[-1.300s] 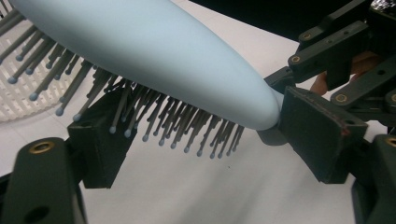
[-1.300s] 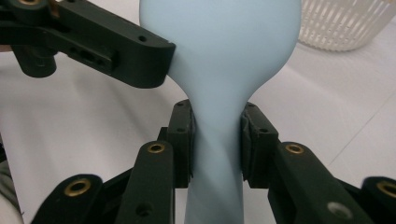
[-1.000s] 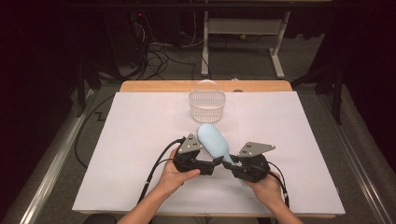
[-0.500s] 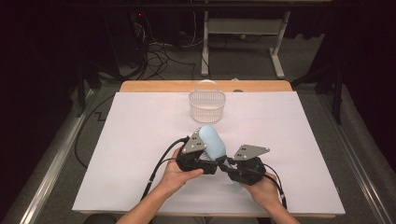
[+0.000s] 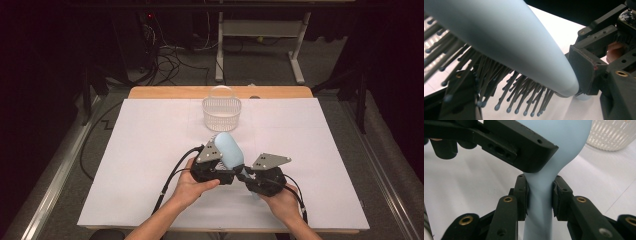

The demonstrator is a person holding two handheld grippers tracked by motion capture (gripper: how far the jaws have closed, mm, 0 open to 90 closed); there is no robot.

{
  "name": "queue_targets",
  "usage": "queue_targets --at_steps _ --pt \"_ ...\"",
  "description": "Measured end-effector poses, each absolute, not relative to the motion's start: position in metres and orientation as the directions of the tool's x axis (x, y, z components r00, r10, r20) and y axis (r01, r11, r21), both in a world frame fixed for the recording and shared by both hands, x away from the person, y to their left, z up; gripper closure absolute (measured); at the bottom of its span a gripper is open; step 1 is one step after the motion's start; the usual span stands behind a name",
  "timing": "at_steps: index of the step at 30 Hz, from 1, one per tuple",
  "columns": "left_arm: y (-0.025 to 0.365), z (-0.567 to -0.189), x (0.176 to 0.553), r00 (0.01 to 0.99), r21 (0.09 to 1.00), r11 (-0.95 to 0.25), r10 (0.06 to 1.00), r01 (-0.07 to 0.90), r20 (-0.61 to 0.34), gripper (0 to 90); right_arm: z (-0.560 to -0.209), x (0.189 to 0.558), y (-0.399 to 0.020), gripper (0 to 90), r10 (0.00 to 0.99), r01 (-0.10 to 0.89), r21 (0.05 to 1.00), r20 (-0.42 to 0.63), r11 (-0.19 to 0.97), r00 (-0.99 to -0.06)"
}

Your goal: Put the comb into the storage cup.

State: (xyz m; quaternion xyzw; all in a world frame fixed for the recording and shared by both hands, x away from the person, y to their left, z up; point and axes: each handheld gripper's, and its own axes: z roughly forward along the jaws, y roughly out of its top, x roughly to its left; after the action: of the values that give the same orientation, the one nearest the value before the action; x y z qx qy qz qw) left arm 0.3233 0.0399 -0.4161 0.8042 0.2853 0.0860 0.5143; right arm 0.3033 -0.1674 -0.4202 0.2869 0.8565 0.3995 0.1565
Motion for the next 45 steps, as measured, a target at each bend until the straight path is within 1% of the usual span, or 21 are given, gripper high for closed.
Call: queue_targets --at_steps 3,7,11,15,26,32,39,45 --pt "0.04 -0.415 0.323 0.815 0.871 -0.308 0.557 0.382 -0.16 31.7 -0.421 0.303 -0.167 70.1 0.617 0.366 0.773 -0.042 0.519 -0.786" --pt "0.041 -0.415 0.325 0.819 0.867 -0.305 0.544 0.394 -0.181 33.2 -0.421 0.304 -0.167 70.1 0.616 0.364 0.774 -0.043 0.518 -0.787" --pt "0.043 -0.413 0.327 0.809 0.844 -0.296 0.537 0.447 -0.24 35.4 -0.42 0.303 -0.167 70.1 0.615 0.363 0.775 -0.042 0.517 -0.787" --pt "0.043 -0.41 0.327 0.816 0.843 -0.307 0.528 0.441 -0.234 37.5 -0.42 0.303 -0.168 70.1 0.617 0.36 0.778 -0.045 0.514 -0.786" --pt "0.046 -0.401 0.331 0.821 0.828 -0.304 0.495 0.471 -0.285 44.7 -0.421 0.303 -0.168 69.8 0.615 0.354 0.785 -0.044 0.509 -0.787" --pt "0.046 -0.396 0.333 0.821 0.817 -0.307 0.478 0.489 -0.312 46.8 -0.42 0.303 -0.17 69.6 0.611 0.362 0.791 -0.018 0.493 -0.792" --pt "0.046 -0.39 0.333 0.829 0.821 -0.31 0.467 0.479 -0.307 48.2 -0.419 0.303 -0.171 69.2 0.604 0.354 0.8 -0.011 0.483 -0.797" --pt "0.048 -0.389 0.335 0.825 0.809 -0.312 0.456 0.498 -0.332 48.8 -0.42 0.302 -0.169 68.4 0.587 0.348 0.799 -0.007 0.49 -0.809"
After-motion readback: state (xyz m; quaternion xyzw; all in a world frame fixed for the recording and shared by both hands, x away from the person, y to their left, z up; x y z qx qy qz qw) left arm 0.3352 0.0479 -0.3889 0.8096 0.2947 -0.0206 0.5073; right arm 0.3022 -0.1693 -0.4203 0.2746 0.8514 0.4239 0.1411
